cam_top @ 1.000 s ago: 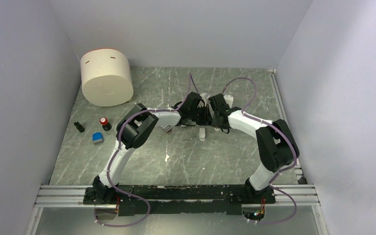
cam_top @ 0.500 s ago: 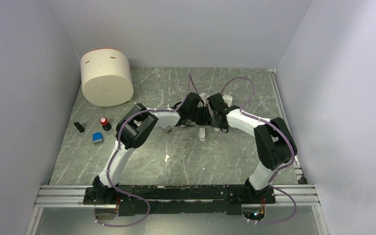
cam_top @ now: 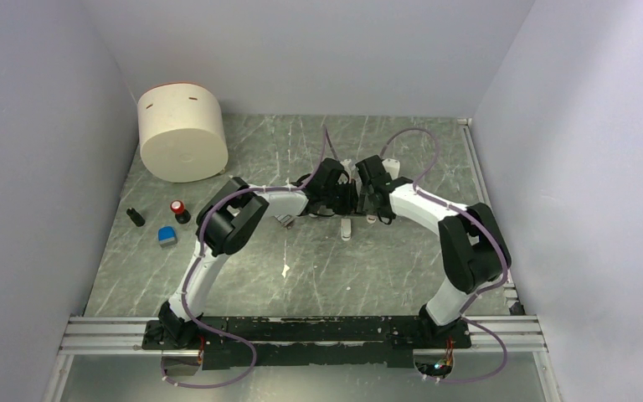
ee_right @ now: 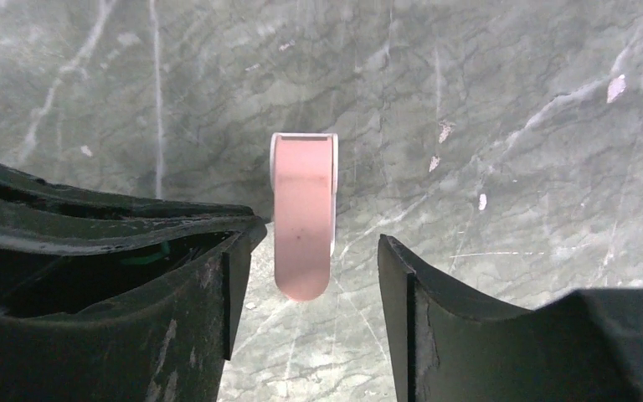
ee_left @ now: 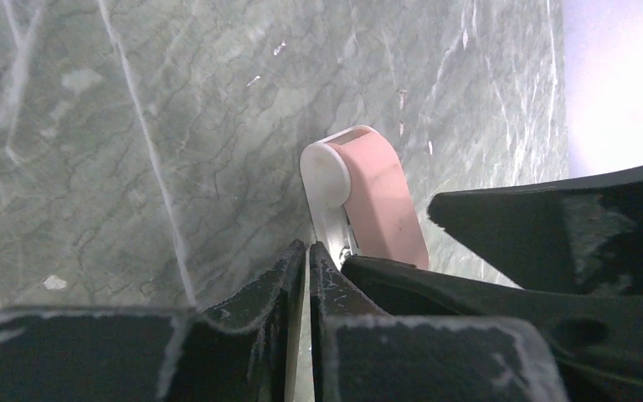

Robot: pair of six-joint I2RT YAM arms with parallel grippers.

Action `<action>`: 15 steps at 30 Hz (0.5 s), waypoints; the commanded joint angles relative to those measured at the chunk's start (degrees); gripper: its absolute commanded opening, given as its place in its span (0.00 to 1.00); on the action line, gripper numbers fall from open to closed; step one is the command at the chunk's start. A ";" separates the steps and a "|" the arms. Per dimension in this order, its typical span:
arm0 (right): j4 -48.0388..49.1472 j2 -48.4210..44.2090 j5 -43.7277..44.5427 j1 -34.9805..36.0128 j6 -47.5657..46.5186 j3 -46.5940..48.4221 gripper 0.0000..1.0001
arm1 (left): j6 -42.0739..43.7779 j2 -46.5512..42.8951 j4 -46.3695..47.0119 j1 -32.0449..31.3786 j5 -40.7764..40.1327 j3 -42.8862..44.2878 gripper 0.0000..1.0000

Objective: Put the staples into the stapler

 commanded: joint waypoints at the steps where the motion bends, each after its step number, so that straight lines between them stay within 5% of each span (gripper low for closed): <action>1: -0.76 -3.89 2.04 -0.14 0.19 1.89 0.62 | 1.96 -2.28 -4.04 -0.21 -3.54 -0.87 0.14; 8: -0.68 -12.97 2.31 -0.18 0.00 0.00 0.67 | 5.70 -7.65 -7.99 -0.20 -9.29 0.22 0.20; 15: -3.52 -24.20 2.72 -0.26 -1.54 -2.60 0.92 | 12.27 -21.66 -13.68 -0.23 -22.43 -4.12 0.42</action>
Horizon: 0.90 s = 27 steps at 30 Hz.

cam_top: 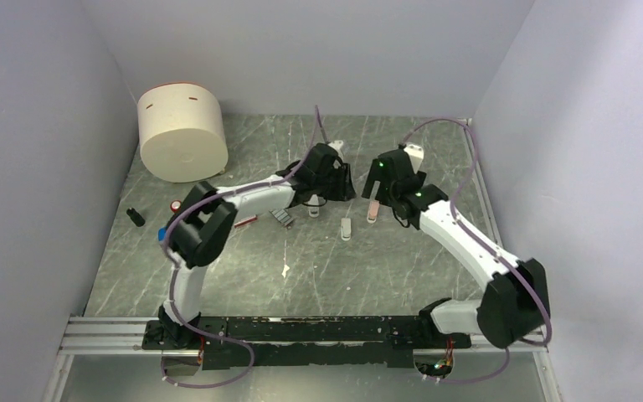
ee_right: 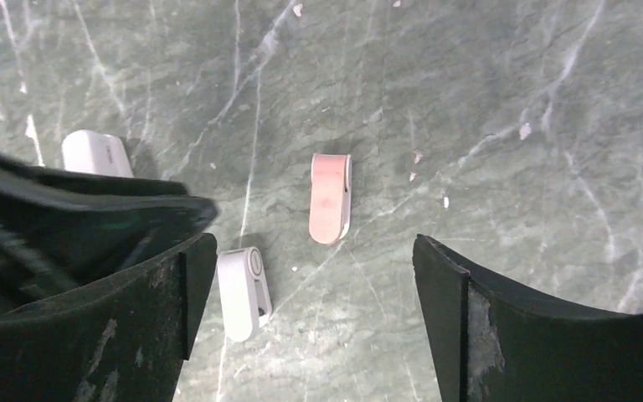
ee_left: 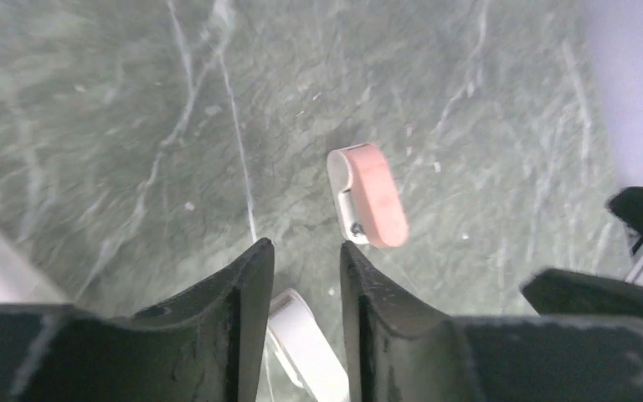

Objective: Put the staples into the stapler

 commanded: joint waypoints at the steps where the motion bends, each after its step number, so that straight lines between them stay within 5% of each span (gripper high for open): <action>1: -3.61 -6.22 1.33 -0.23 -0.90 -0.90 0.93 | 5.56 -13.18 -3.98 -0.23 -12.11 -4.23 0.48; 9: -8.91 -22.77 4.78 -0.24 -0.32 0.08 1.00 | 8.46 -39.93 -19.89 -0.23 -28.99 -13.55 0.89; 18: -15.40 -34.58 12.52 -0.16 -2.61 5.53 1.00 | 12.44 -70.53 -34.30 -0.28 -37.81 -16.85 0.93; 27: -20.01 -39.63 12.82 -0.15 -2.97 6.78 1.00 | 11.69 -82.61 -50.15 -0.26 -43.26 -8.92 0.92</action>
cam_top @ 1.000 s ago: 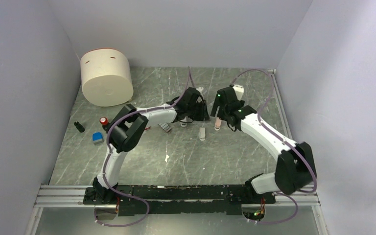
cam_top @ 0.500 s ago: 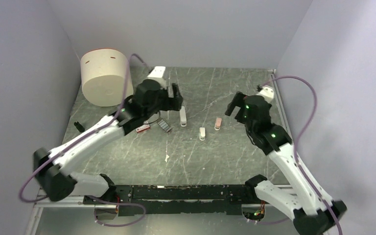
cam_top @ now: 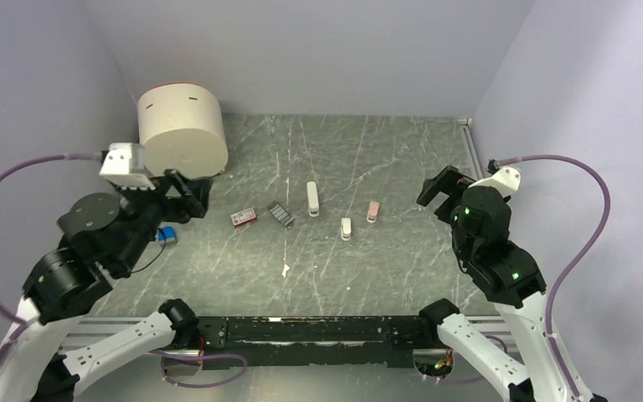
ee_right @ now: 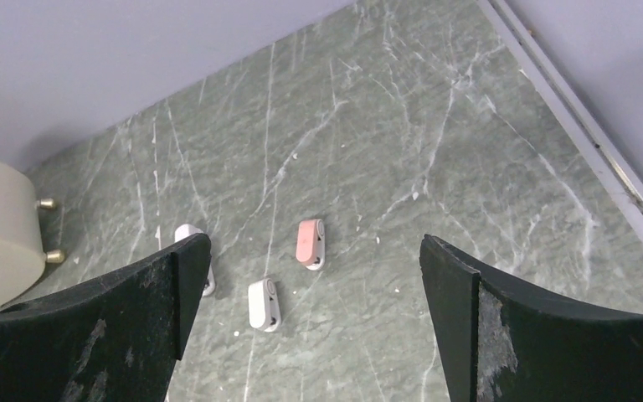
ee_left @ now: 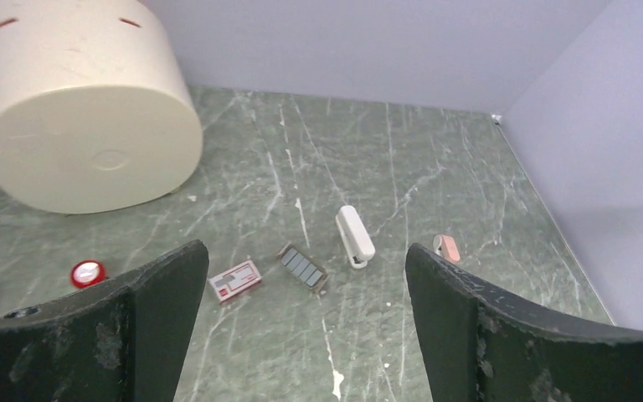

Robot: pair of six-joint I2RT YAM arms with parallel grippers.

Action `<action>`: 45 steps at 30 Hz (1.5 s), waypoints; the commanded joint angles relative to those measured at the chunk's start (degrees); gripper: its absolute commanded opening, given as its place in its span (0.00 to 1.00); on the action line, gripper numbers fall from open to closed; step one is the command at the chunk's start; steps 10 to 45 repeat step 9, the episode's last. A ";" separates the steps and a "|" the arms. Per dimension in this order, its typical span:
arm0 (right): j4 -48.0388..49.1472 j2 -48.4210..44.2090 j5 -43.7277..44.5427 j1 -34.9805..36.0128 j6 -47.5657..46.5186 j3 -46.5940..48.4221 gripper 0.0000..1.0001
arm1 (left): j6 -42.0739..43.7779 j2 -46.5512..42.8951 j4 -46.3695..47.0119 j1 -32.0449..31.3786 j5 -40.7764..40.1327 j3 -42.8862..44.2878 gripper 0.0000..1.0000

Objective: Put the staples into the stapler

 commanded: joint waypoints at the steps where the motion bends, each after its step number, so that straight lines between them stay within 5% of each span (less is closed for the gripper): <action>1: -2.75 -1.77 1.15 -0.12 -1.17 0.50 1.00 | 0.46 -2.12 -10.35 -0.29 -4.61 2.52 0.92; 45: -2.56 -1.72 1.12 -0.12 -1.29 -0.04 1.00 | 0.29 -2.58 -10.52 -0.22 -5.85 0.08 0.93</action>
